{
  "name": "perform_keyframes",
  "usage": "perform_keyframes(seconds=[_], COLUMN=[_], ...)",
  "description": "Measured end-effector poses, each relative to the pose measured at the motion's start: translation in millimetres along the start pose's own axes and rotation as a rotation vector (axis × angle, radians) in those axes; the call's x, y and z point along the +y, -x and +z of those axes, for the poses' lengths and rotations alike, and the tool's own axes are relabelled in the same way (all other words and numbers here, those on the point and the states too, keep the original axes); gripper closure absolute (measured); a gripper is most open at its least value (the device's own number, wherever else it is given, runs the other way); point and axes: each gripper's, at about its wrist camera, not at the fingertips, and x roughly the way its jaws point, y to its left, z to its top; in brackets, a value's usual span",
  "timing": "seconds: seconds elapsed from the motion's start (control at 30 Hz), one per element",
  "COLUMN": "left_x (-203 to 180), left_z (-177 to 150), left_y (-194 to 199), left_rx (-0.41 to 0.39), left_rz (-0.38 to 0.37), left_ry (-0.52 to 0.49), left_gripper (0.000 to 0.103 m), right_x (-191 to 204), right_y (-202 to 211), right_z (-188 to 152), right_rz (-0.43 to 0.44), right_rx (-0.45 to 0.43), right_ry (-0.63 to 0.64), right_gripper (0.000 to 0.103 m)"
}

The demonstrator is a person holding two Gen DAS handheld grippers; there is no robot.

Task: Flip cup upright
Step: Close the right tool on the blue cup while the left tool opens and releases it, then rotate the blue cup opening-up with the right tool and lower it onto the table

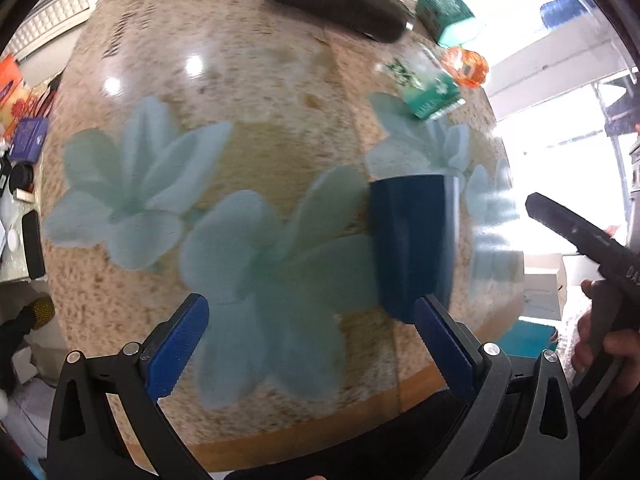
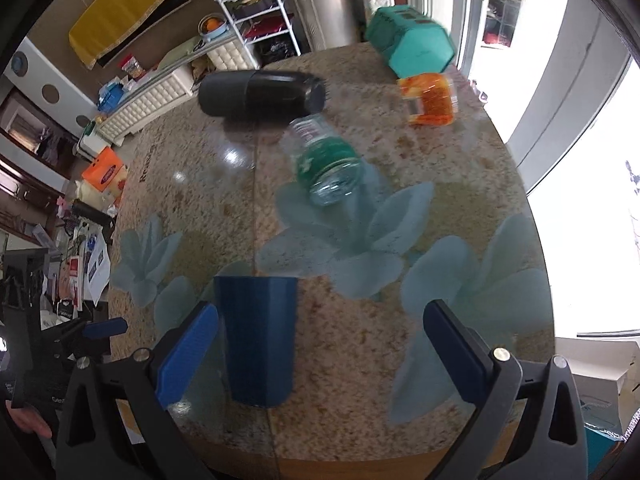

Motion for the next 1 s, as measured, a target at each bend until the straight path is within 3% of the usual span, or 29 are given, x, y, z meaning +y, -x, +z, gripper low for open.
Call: perform_keyframes(seconds=[0.2,0.37,0.43,0.7,0.77,0.87,0.9,1.0], left_x=[59.6,86.0,91.5,106.9,107.8,107.3,106.9,104.3], left_z=[1.7,-3.2,-2.3,-0.5,0.7,2.6,3.3,4.8], left_y=[28.5,29.1,29.8,39.1,38.7,37.1,36.4,37.1], left_rx=[0.001,0.003,-0.01,-0.101,-0.107,-0.111,-0.112,-0.129], left_rz=[0.003,0.002,0.007,-0.015,-0.011,-0.017,-0.017,-0.008], left_ry=[0.035,0.035,0.027,0.0,-0.008,-0.016,-0.017,-0.022], left_gripper=[0.0,0.0,0.0,0.0,0.0,0.0,0.0,0.0], right_x=[37.0,52.6,54.4,32.5,24.3,20.5,20.1,18.7], right_y=[-35.6,-61.4,-72.9,-116.6,-123.2,-125.7,-124.6,-121.5], right_z=[1.6,7.1,9.8,13.0,11.0,10.1,10.8,11.0], right_rz=[-0.05,-0.079,-0.124,-0.139,-0.106,-0.121,-0.155,-0.128], right_rx=[0.088,0.15,0.182,0.317,0.336,0.337,0.323,0.322], right_ry=[0.038,0.037,0.036,-0.08,-0.122,-0.124,-0.122,-0.117], right_gripper=[0.0,0.0,0.0,0.001,0.008,0.029,0.029,0.03])
